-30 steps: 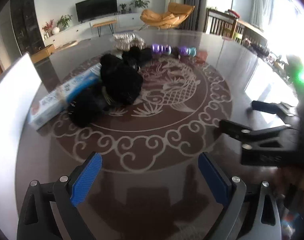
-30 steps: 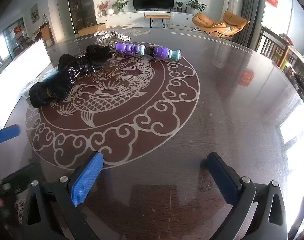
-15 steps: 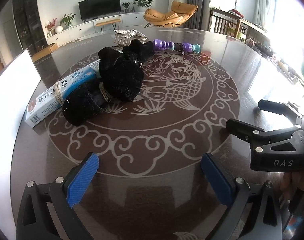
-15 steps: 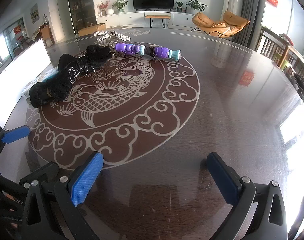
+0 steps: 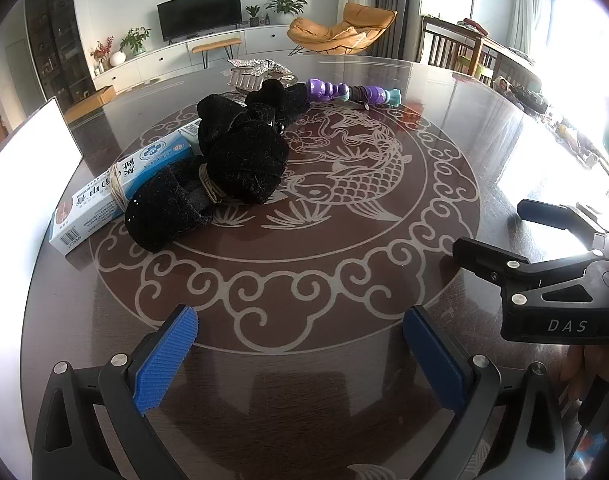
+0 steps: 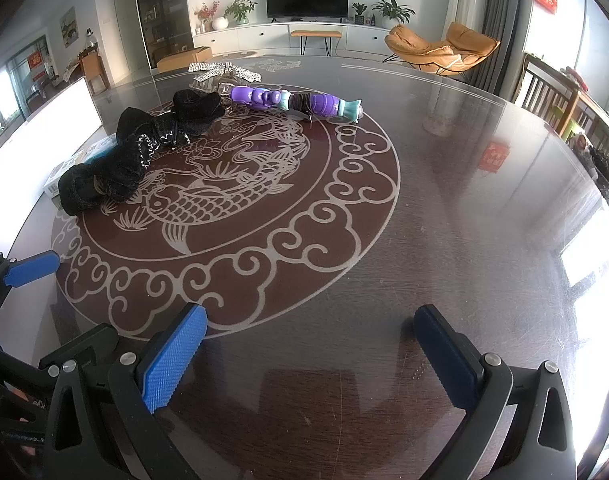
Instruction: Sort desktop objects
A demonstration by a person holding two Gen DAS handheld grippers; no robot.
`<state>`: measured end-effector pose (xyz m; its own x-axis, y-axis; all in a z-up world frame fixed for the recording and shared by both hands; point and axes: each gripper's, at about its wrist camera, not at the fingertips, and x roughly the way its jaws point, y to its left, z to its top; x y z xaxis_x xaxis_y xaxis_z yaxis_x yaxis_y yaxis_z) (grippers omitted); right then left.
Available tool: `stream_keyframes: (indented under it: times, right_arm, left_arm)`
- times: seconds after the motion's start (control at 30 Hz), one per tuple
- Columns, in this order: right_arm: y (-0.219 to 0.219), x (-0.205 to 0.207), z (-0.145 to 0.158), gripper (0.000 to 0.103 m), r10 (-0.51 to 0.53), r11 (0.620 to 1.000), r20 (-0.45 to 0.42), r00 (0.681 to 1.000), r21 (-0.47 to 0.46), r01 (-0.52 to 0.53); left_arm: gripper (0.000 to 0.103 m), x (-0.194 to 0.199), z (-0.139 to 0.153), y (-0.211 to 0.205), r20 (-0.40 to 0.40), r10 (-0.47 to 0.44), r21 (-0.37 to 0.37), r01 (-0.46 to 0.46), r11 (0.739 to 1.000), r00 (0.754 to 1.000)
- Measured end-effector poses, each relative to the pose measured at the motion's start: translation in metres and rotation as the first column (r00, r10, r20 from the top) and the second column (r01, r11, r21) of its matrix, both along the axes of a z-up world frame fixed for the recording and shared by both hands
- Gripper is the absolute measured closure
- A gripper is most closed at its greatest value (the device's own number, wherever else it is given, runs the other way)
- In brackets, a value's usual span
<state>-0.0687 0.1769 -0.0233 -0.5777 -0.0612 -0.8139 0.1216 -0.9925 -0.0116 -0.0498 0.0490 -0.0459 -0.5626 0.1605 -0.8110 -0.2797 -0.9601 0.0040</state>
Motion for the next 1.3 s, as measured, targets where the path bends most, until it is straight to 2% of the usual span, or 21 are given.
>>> stream_keyframes:
  times: [0.57,0.63,0.73,0.83,0.93,1.07,1.2,1.3]
  right_arm:
    - [0.000,0.000,0.000,0.000,0.000,1.000,0.000,1.000,0.000,0.000]
    - [0.000,0.000,0.000,0.000,0.000,1.000,0.000,1.000,0.000,0.000]
    - [0.000,0.000,0.000,0.000,0.000,1.000,0.000,1.000,0.000,0.000]
    - [0.000,0.000,-0.001,0.000,0.000,1.000,0.000,1.000,0.000,0.000]
    - [0.000,0.000,-0.001,0.000,0.000,1.000,0.000,1.000,0.000,0.000]
    - [0.000,0.000,0.000,0.000,0.000,1.000,0.000,1.000,0.000,0.000]
    - [0.000,0.000,-0.001,0.000,0.000,1.000,0.000,1.000,0.000,0.000]
    - [0.000,0.000,0.000,0.000,0.000,1.000,-0.001,1.000,0.000,0.000]
  left_arm:
    - [0.000,0.001,0.001,-0.001,0.008,-0.022,0.013,0.022,1.000,1.000]
    - [0.000,0.002,0.008,-0.006,0.009,-0.038,0.013,0.038,0.999,0.999]
    - [0.000,-0.003,0.034,-0.028,-0.062,0.007,-0.012,-0.008,1.000,0.998]
    - [0.000,-0.034,0.064,-0.060,-0.085,0.065,0.026,-0.063,0.998,0.994]
    - [0.000,-0.082,0.076,-0.087,-0.067,0.144,0.011,-0.144,0.990,0.987]
    - [0.000,-0.144,0.057,-0.111,0.009,0.238,-0.002,-0.238,0.971,0.971]
    - [0.000,-0.175,0.039,-0.115,0.029,0.278,-0.001,-0.278,0.961,0.960]
    - [0.000,-0.187,0.019,-0.118,0.078,0.315,-0.018,-0.314,0.949,0.946]
